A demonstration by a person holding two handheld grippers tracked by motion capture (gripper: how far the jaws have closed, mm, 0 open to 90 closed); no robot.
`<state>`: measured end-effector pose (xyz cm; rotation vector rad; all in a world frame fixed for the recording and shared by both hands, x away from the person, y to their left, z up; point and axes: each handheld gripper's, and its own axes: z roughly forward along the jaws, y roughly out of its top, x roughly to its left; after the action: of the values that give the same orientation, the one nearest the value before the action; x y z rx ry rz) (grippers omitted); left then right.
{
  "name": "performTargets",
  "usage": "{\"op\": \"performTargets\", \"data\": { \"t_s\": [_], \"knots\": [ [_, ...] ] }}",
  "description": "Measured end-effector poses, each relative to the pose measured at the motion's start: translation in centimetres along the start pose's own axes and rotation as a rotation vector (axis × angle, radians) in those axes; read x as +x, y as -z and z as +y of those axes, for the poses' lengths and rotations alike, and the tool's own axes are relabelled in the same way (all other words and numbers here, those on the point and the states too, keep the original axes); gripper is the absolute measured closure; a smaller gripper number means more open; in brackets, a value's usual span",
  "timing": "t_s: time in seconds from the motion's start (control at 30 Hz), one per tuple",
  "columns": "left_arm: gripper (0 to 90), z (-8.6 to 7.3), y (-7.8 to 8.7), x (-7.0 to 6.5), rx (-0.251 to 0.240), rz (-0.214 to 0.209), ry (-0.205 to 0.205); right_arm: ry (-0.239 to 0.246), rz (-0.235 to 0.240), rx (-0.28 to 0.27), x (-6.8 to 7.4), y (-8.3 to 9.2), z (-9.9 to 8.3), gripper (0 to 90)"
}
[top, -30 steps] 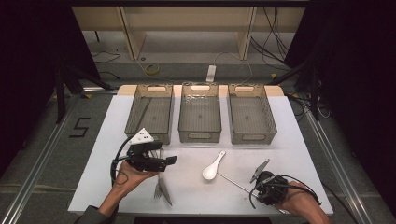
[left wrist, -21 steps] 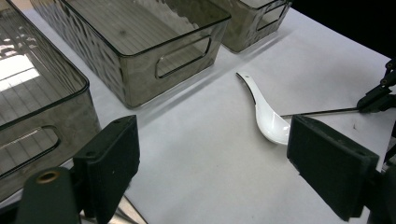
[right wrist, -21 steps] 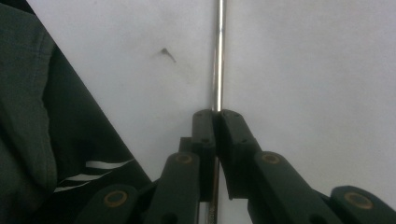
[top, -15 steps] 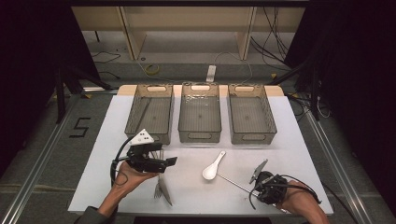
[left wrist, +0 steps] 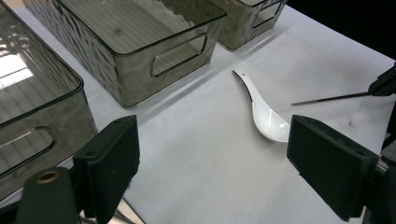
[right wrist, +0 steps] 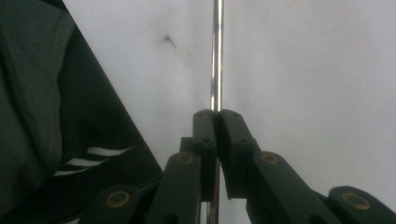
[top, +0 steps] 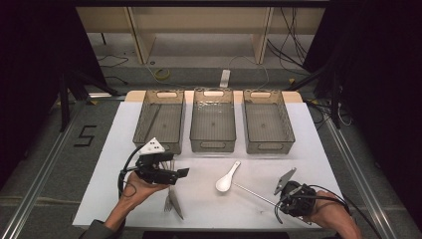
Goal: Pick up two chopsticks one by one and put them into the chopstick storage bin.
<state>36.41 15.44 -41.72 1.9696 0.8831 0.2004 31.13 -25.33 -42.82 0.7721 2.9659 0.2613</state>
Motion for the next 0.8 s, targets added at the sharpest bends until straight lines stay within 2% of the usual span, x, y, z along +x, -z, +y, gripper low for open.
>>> {"op": "performTargets", "data": {
  "t_s": [0.3, 0.5, 0.57, 0.8],
  "knots": [
    [16.5, 0.3, -0.7, -1.3, 0.034, -0.045, -0.051, 0.102, -0.018, -0.057, 0.6, 1.3, 3.2, 86.0],
    [16.5, 0.6, -1.7, -2.7, 0.091, -0.080, -0.133, 0.160, -0.015, -0.078, 1.0, 2.0, 5.5, 86.0],
    [16.6, 0.7, -2.0, -3.2, 0.107, -0.095, -0.150, 0.194, -0.013, -0.086, 1.3, 2.1, 6.3, 86.0],
    [17.4, 0.6, -3.0, -4.7, 0.184, -0.131, -0.233, 0.265, -0.001, -0.078, 2.6, 1.9, 8.8, 85.9]
  ]
}}
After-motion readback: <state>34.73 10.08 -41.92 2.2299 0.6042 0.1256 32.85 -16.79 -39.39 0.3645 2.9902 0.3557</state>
